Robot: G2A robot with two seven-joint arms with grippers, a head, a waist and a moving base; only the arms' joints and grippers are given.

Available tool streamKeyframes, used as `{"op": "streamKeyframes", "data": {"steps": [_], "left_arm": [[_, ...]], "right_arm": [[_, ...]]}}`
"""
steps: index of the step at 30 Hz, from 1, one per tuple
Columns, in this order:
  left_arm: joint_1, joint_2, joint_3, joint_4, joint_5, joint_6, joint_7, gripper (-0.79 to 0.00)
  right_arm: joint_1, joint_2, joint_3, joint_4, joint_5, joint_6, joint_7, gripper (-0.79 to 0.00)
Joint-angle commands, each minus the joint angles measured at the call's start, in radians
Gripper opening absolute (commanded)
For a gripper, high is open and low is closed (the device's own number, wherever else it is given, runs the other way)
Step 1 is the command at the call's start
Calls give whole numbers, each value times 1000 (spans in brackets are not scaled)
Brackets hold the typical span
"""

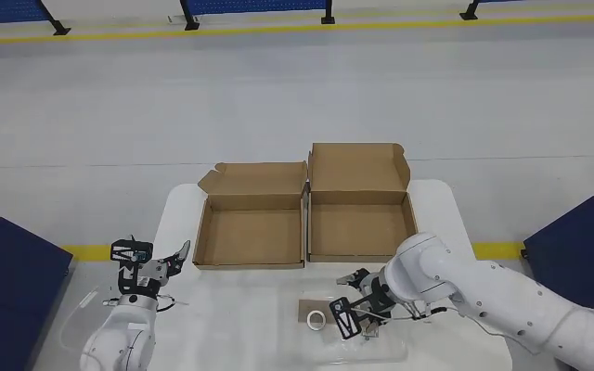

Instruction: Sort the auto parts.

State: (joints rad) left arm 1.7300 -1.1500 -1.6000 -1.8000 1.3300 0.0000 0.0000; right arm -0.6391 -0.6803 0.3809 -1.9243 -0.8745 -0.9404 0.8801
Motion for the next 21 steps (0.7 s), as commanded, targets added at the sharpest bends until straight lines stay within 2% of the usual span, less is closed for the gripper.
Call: {"op": "streamKeyframes", "data": {"steps": [1,8,16,21], "left_arm": [[0,0,0,0,0,0,0,0],[0,0,0,0,0,0,0,0],[0,0,0,0,0,0,0,0],[0,0,0,0,0,0,0,0]], "right_arm": [[0,0,0,0,0,0,0,0],[-2,0,-16,3,19,14,14,0],[113,-10,-201,-9,229,171,171,0],[125,-24,-211,-34,320,268,268,0]]}}
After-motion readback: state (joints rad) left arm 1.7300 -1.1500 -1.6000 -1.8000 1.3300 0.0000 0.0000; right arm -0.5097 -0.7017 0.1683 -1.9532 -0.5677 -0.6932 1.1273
